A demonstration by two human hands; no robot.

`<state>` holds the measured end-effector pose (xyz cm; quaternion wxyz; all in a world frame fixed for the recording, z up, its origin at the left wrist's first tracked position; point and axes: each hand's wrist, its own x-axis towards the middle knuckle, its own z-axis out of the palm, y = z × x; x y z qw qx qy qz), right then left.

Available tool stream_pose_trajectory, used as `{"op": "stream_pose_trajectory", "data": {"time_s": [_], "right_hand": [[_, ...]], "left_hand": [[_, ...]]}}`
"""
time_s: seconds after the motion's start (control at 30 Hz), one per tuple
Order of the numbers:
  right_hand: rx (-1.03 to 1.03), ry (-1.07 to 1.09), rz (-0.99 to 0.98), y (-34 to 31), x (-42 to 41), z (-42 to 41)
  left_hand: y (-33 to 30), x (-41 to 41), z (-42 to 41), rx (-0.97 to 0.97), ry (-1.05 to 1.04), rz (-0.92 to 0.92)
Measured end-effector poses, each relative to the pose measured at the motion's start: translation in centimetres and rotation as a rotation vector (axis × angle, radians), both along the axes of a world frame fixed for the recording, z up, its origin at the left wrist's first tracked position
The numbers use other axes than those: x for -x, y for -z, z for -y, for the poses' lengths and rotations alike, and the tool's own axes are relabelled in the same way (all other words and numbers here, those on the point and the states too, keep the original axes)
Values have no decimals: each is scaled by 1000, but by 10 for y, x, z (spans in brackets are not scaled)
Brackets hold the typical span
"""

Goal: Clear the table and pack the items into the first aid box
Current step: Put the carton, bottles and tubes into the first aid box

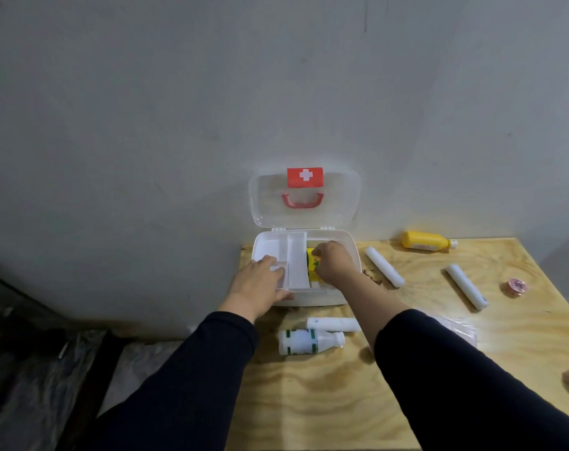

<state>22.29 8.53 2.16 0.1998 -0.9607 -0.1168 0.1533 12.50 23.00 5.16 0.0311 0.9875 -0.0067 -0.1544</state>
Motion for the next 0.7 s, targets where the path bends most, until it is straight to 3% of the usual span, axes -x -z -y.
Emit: {"op": "stream_pose_trajectory", "data": {"time_s": [0.2, 0.4, 0.53, 0.7], "right_hand": [[-113, 30, -16, 0, 2, 2], [-303, 62, 167, -25, 19, 47], [-262, 127, 192, -29, 32, 100], [-30, 228, 87, -10, 55, 177]], "left_hand": [[3, 4, 0, 21, -12, 5], [9, 11, -1, 55, -15, 34], [12, 13, 3, -6, 12, 75], [20, 10, 3, -57, 59, 99]]}}
